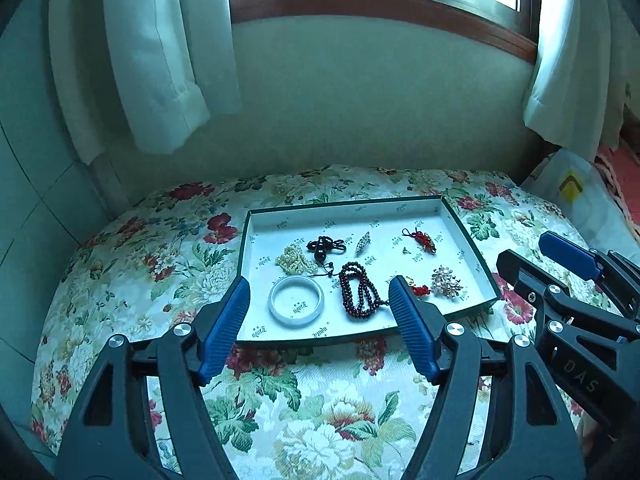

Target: Organize jewelry

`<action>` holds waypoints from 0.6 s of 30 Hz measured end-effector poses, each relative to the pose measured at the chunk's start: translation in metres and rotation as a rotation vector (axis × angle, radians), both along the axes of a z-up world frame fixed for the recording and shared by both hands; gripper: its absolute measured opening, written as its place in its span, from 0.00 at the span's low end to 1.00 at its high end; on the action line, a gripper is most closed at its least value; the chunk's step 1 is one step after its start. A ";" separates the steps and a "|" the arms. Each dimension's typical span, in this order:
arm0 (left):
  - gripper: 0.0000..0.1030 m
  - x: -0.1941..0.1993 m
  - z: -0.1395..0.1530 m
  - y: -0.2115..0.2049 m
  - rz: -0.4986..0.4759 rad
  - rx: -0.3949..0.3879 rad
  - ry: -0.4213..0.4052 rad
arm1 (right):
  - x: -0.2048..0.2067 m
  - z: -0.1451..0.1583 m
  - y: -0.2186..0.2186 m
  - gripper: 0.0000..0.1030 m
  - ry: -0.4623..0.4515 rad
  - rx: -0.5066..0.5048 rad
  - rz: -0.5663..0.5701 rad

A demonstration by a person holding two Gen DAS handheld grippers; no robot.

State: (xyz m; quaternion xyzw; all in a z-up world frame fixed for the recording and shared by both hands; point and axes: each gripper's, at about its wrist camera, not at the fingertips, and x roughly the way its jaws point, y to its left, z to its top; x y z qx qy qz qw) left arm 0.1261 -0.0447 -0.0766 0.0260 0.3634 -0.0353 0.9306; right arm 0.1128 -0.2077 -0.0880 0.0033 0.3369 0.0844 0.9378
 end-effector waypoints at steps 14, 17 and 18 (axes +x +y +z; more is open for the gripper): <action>0.76 -0.069 0.037 0.013 0.013 -0.025 -0.076 | -0.066 0.035 0.009 0.52 -0.074 0.005 0.014; 0.76 -0.078 0.040 0.014 0.013 -0.025 -0.082 | -0.074 0.038 0.011 0.52 -0.080 0.001 0.014; 0.76 -0.080 0.040 0.015 0.014 -0.025 -0.084 | -0.076 0.038 0.012 0.52 -0.082 -0.001 0.015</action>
